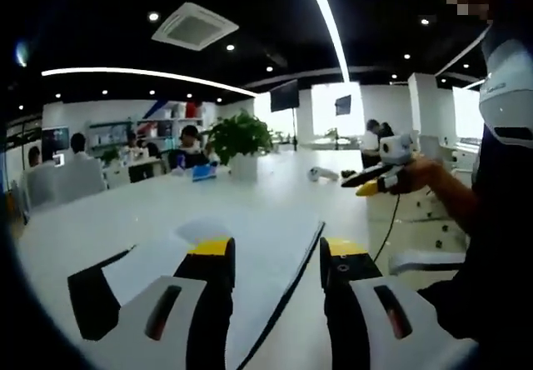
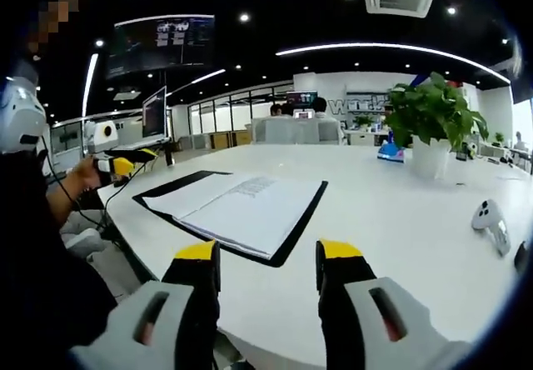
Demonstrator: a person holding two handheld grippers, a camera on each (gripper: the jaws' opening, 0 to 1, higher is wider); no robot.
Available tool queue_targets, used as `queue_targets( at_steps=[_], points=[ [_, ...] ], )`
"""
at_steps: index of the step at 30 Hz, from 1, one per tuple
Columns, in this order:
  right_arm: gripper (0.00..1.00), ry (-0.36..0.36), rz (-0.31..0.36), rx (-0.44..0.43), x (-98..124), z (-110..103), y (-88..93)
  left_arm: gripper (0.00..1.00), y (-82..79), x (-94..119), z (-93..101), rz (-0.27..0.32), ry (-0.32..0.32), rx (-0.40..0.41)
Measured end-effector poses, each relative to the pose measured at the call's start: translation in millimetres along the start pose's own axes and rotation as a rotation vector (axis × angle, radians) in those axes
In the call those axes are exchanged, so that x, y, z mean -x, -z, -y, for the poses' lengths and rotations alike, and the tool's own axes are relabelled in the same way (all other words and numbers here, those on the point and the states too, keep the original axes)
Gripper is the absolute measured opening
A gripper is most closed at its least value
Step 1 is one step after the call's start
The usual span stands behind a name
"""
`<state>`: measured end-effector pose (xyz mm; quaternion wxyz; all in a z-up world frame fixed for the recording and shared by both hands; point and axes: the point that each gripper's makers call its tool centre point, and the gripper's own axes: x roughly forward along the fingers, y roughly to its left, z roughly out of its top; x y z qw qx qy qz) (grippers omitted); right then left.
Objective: Flip through the bound document one page at a time
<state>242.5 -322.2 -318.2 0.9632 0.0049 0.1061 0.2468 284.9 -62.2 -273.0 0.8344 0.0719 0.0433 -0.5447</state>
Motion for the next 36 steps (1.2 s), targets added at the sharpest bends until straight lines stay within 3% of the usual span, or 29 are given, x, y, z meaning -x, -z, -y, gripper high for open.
queue_targets(
  at_steps=[6, 13, 17, 24, 30, 36],
  points=[
    [0.41, -0.003, -0.034, -0.007, 2, -1, 6.1, 0.39, 13.8, -37, 17.7, -0.071, 0.096, 0.004],
    [0.43, -0.022, -0.103, 0.005, 1, -5, 22.7, 0.39, 20.4, -61, 24.7, -0.109, 0.132, 0.002],
    [0.43, -0.019, -0.116, 0.0, 1, -3, 26.9, 0.38, 22.6, -70, 24.2, -0.129, 0.134, 0.0],
    [0.43, -0.021, -0.116, 0.029, 3, -2, 22.3, 0.37, 38.6, -87, 17.2, -0.21, 0.105, -0.038],
    [0.42, -0.021, -0.105, 0.036, 4, -1, 19.3, 0.35, 54.6, -103, 17.3, -0.263, 0.123, -0.065],
    [0.42, -0.042, -0.129, 0.056, 6, -8, 28.9, 0.36, 65.5, -118, 19.5, -0.308, 0.131, -0.06]
  ],
)
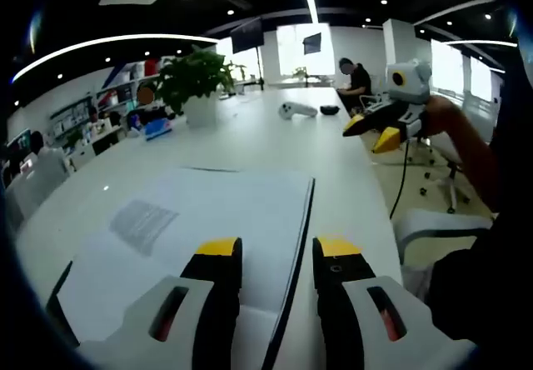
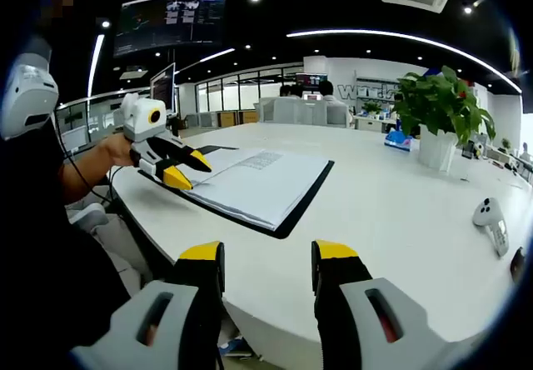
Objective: Flip through the bound document one page at a time
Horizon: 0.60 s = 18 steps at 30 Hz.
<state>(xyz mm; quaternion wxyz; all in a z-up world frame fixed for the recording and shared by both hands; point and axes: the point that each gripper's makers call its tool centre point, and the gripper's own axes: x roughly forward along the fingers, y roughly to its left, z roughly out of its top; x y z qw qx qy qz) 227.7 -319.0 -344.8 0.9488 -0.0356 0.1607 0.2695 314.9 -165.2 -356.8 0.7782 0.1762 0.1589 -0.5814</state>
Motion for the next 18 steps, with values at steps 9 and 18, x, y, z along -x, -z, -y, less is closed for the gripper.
queue_targets(
  at_steps=[9, 18],
  points=[
    [0.42, 0.023, 0.004, -0.022, 7, 12, 5.1, 0.36, 4.5, -15, -1.5, -0.034, -0.008, -0.001],
    [0.41, 0.018, -0.008, -0.017, 6, 14, 10.0, 0.35, 6.9, -22, -1.7, -0.056, -0.007, -0.024]
  ],
)
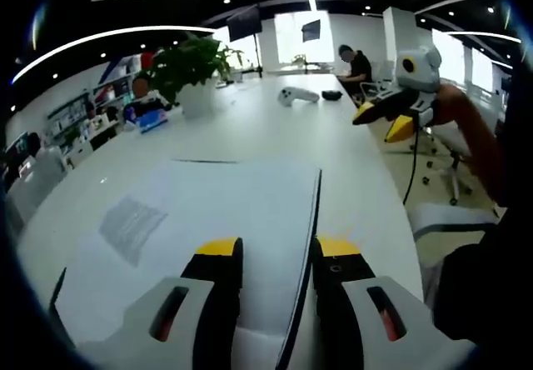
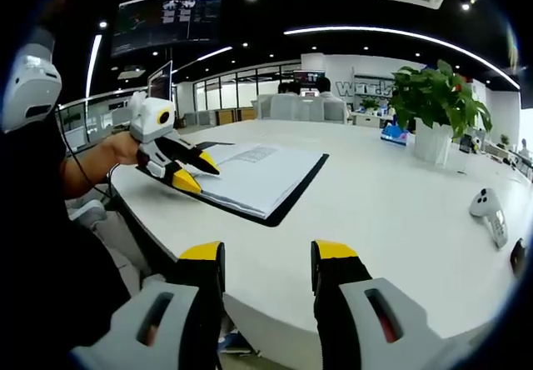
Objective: Flip through the bound document one page at a time
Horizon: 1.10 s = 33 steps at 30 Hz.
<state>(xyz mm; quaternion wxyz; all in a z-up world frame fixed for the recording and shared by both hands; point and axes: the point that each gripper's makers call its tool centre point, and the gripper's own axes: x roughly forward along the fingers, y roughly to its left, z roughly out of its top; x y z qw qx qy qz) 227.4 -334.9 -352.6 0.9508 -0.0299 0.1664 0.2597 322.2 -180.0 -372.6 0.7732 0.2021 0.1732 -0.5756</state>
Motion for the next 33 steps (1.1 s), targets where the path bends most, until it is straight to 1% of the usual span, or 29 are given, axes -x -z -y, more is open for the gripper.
queue_targets(
  at_steps=[3, 12, 20, 26, 29, 33],
  points=[
    [0.41, 0.0, -0.004, 0.005, -0.9, 0.5, -0.3, 0.35, -1.7, -1.0, 0.7, 0.01, 0.008, 0.013],
    [0.4, 0.005, -0.011, 0.014, -1.9, 0.5, 2.7, 0.34, 3.1, -2.5, -4.9, 0.0, 0.002, 0.035],
    [0.4, 0.009, -0.013, 0.007, -0.9, 2.2, 5.3, 0.35, 2.6, -3.2, -2.6, 0.005, 0.02, 0.056],
    [0.4, 0.012, -0.019, 0.007, -1.4, 2.2, 6.9, 0.34, 3.9, -3.9, -4.2, 0.002, 0.016, 0.066],
    [0.4, 0.012, -0.018, 0.006, -0.8, 2.7, 7.3, 0.35, 0.9, -4.6, 0.4, 0.021, 0.041, 0.076],
    [0.4, 0.017, -0.02, 0.003, 0.0, 4.0, 8.2, 0.35, 2.6, -6.9, 0.4, 0.01, 0.036, 0.065]
  ],
)
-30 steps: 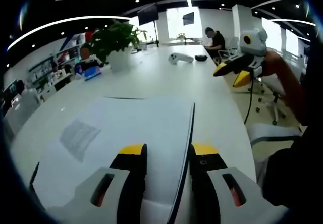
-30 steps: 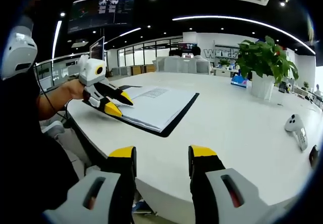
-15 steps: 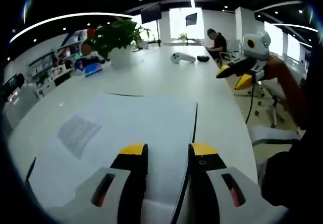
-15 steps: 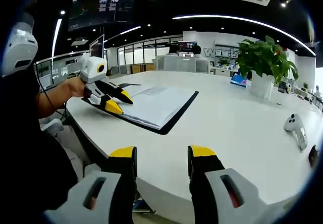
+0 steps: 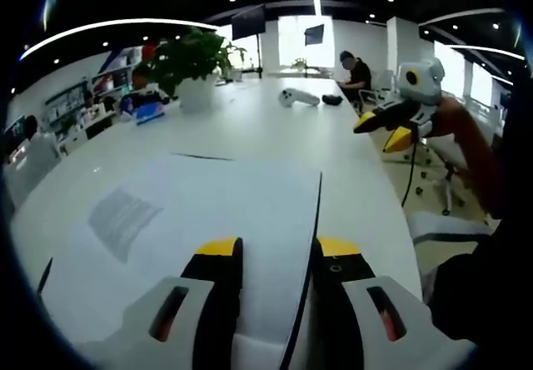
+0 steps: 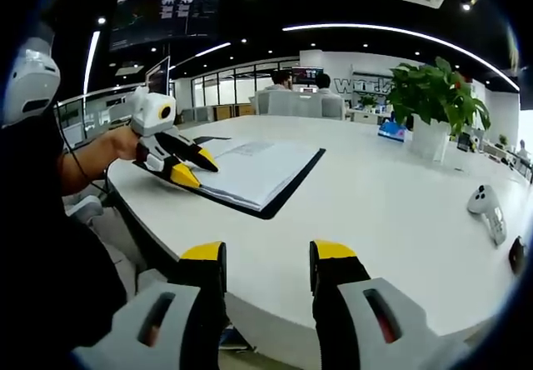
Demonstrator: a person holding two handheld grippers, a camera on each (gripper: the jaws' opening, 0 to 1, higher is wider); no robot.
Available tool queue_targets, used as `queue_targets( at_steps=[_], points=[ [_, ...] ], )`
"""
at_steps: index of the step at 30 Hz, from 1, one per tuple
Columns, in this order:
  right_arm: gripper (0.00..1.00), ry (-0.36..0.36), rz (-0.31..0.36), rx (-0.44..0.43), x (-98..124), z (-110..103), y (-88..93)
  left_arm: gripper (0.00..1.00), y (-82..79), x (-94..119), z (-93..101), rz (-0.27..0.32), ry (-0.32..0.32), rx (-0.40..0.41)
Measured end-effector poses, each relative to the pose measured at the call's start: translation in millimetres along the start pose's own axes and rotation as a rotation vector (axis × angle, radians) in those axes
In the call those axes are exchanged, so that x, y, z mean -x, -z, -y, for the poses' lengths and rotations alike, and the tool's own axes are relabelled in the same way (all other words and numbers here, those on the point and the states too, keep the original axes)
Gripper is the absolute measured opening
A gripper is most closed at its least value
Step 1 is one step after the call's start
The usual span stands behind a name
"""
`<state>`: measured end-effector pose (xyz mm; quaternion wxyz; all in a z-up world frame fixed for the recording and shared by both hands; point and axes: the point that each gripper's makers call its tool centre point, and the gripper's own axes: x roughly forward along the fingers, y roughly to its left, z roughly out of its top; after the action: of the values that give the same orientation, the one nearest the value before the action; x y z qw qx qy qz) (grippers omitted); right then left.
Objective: Flip through the bound document one page at a time
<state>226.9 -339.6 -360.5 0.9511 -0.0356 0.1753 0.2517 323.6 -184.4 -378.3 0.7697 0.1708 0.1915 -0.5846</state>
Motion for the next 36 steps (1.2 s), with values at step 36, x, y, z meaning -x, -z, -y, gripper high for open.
queue_targets(
  at_steps=[36],
  points=[
    [0.39, 0.004, -0.022, 0.013, -1.9, -1.5, 1.6, 0.35, 4.8, 6.0, -8.3, 0.016, 0.07, 0.123]
  ],
)
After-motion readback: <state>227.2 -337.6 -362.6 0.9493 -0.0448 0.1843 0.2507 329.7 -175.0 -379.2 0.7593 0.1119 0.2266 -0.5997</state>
